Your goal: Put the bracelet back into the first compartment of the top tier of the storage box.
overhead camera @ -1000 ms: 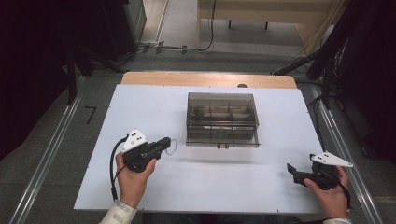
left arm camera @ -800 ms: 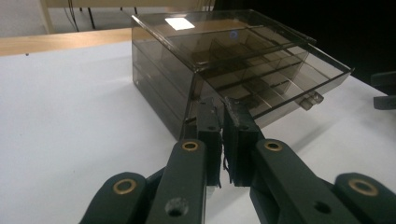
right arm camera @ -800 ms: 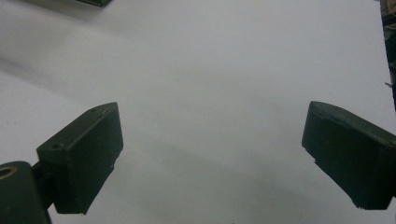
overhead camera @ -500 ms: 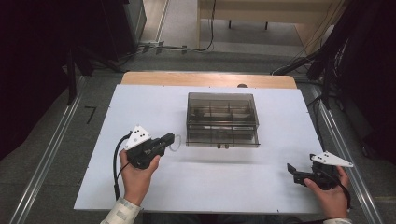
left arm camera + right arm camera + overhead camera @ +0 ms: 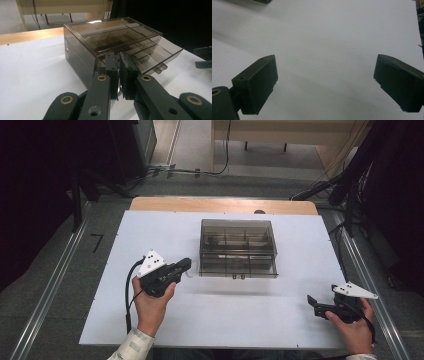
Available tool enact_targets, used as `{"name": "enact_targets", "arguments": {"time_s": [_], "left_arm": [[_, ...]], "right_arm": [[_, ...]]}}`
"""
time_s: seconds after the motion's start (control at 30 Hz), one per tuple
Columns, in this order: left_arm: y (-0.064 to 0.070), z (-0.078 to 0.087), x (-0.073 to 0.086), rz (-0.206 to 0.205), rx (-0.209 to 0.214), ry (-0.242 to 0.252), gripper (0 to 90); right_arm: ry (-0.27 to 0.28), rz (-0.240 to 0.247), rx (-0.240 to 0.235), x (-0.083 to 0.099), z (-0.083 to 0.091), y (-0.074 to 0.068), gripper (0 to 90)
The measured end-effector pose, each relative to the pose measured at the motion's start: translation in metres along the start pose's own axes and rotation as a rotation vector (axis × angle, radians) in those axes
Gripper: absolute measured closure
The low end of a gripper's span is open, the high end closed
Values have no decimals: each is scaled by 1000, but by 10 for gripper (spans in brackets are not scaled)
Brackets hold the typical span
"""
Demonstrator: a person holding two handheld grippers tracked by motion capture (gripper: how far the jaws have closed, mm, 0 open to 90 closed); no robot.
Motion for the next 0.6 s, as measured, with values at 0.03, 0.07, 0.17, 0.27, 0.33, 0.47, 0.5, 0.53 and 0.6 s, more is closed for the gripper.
{"name": "enact_targets", "arguments": {"time_s": [0.03,0.07,0.17,0.27,0.33,0.47,0.5,0.53,0.6], "left_arm": [[0,-1,-1,2,1,2,862],[1,-2,-1,1,4,2,862],[2,-4,-2,3,6,7,862],[3,-5,-3,-2,9,12,862],[5,-7,-5,-4,10,20,862],[7,-9,-6,-4,18,25,862],[8,-10,-6,-3,20,27,862],[8,-11,-6,-3,19,27,862],[10,-13,-7,-7,28,25,862]], "right_arm": [[0,0,0,0,0,0,37],[0,0,0,0,0,0,38],[-2,-1,1,0,0,0,38],[0,-1,0,0,0,0,38],[-2,-1,-1,0,0,0,38],[-1,-2,0,0,0,0,38],[-1,-2,-1,0,0,0,38],[-1,-1,-1,0,0,0,38],[-1,-1,-1,0,0,0,38]]}}
Point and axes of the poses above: each handheld gripper's, and its own axes: z roughly backward along the jaws, x roughly out of its underside, y roughly to its right, the point moved 10 cm from there along -z, roughly forward along the jaws, and after that the axes turned 13 degrees about y, right-handed, at the moved point
